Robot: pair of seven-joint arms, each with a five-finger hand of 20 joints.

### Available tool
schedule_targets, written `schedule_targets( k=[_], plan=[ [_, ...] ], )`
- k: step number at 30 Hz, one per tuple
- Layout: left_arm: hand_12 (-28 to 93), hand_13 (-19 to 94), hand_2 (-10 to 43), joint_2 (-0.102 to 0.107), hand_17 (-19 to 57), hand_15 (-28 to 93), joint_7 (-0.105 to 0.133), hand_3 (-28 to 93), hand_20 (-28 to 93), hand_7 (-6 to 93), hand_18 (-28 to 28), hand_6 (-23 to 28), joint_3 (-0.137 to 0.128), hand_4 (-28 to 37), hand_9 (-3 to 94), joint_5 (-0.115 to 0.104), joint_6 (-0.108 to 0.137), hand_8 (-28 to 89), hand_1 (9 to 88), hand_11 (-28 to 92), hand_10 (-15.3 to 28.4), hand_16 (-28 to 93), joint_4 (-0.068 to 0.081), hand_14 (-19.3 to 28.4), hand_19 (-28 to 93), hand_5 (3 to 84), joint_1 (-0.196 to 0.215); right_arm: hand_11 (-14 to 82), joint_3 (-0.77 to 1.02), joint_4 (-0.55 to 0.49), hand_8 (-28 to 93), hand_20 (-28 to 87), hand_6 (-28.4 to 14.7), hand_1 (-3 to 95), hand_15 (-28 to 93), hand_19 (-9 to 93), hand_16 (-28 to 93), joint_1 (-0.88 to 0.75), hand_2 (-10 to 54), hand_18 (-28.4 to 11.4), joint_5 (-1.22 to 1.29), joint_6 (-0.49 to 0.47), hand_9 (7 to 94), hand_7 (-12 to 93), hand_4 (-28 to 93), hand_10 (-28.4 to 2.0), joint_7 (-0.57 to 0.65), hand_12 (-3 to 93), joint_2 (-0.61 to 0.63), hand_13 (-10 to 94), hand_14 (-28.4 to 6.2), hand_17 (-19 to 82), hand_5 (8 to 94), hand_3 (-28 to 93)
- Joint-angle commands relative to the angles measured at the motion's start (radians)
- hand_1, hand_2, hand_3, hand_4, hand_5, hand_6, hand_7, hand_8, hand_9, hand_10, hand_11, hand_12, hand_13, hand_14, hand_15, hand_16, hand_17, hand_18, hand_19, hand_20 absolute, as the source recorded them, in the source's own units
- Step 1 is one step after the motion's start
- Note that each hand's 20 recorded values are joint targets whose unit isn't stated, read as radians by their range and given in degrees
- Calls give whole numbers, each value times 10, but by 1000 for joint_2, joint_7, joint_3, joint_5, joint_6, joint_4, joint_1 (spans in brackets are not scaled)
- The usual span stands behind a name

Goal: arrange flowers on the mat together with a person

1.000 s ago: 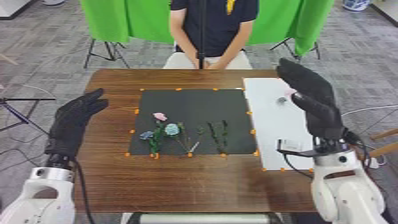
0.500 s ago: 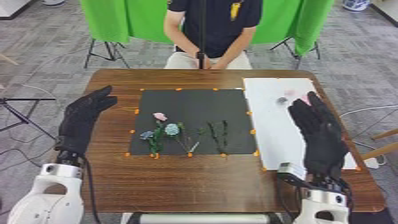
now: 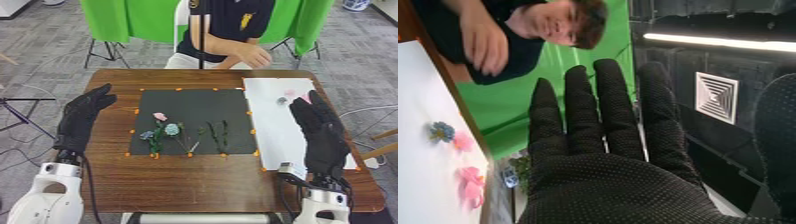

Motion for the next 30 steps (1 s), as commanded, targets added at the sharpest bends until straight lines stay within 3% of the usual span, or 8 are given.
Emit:
schedule_targets(
  k=[1, 7, 8, 12, 17, 21, 27, 30],
  plan=[
    [161, 328, 35, -7, 22, 139, -1, 631, 147, 106, 123, 44, 1, -246, 450, -4, -10, -57, 241, 201, 139, 52, 8, 168, 54, 472, 2, 56, -5, 8, -125, 302, 15, 71, 123, 9, 85, -10, -4, -107, -3, 2, 469, 164, -194, -128, -15, 100, -11, 353, -102, 229, 399, 859],
    [160, 328, 35, -12, 22, 139, -2, 631, 147, 106, 123, 44, -5, -246, 450, -14, -3, -57, 241, 200, 140, 52, 3, 169, 54, 471, 16, 58, -3, 5, -125, 303, 14, 72, 127, 10, 86, -18, -4, -107, -12, 2, 477, 165, -193, -130, -18, 102, -12, 360, -101, 231, 403, 859],
    [161, 328, 35, -10, 22, 140, -1, 632, 147, 105, 123, 43, 0, -246, 449, -16, -7, -57, 241, 200, 139, 52, 8, 169, 54, 472, 4, 58, -3, 4, -125, 303, 13, 73, 128, 9, 87, -21, -5, -107, -4, 8, 478, 165, -192, -130, -21, 102, -14, 361, -102, 231, 404, 859],
    [161, 328, 35, -6, 22, 140, -4, 632, 147, 104, 123, 44, 1, -246, 450, -9, -11, -57, 241, 200, 139, 52, 7, 169, 54, 471, -2, 59, -2, 3, -125, 304, 12, 76, 129, 10, 87, -22, -8, -106, -9, 7, 481, 166, -191, -133, -19, 103, -9, 365, -102, 233, 407, 859],
    [161, 327, 35, -11, 22, 140, -8, 633, 147, 103, 123, 45, -7, -246, 450, -20, 2, -56, 240, 200, 139, 51, 2, 169, 54, 471, 13, 61, -2, -1, -125, 305, 13, 80, 131, 10, 87, -33, -8, -105, -12, 14, 493, 169, -192, -135, -19, 104, -20, 372, -106, 235, 419, 858],
    [161, 327, 35, -9, 22, 140, -11, 632, 147, 105, 123, 44, -8, -246, 450, -13, -10, -56, 241, 200, 139, 52, 6, 169, 55, 472, -2, 61, -3, -3, -127, 307, 11, 82, 131, 10, 86, -41, -7, -104, -13, 19, 501, 170, -191, -134, -17, 105, -16, 375, -106, 236, 424, 857],
    [161, 327, 36, 13, 22, 140, -12, 631, 147, 104, 123, 44, -2, -245, 450, -13, -14, -56, 241, 201, 139, 52, 14, 169, 54, 471, -29, 61, -3, -5, -125, 308, 10, 85, 131, 9, 86, -45, -10, -104, -14, 33, 502, 168, -189, -134, -21, 105, -17, 378, -107, 238, 429, 856],
    [161, 327, 35, 20, 22, 140, -13, 631, 147, 104, 123, 44, -9, -245, 450, -19, -4, -56, 242, 201, 139, 51, 10, 169, 54, 471, -22, 61, -8, -3, -125, 308, 10, 88, 131, 9, 85, -37, -12, -103, -20, 25, 503, 169, -188, -134, -17, 104, -9, 379, -102, 238, 432, 856]
  ],
)
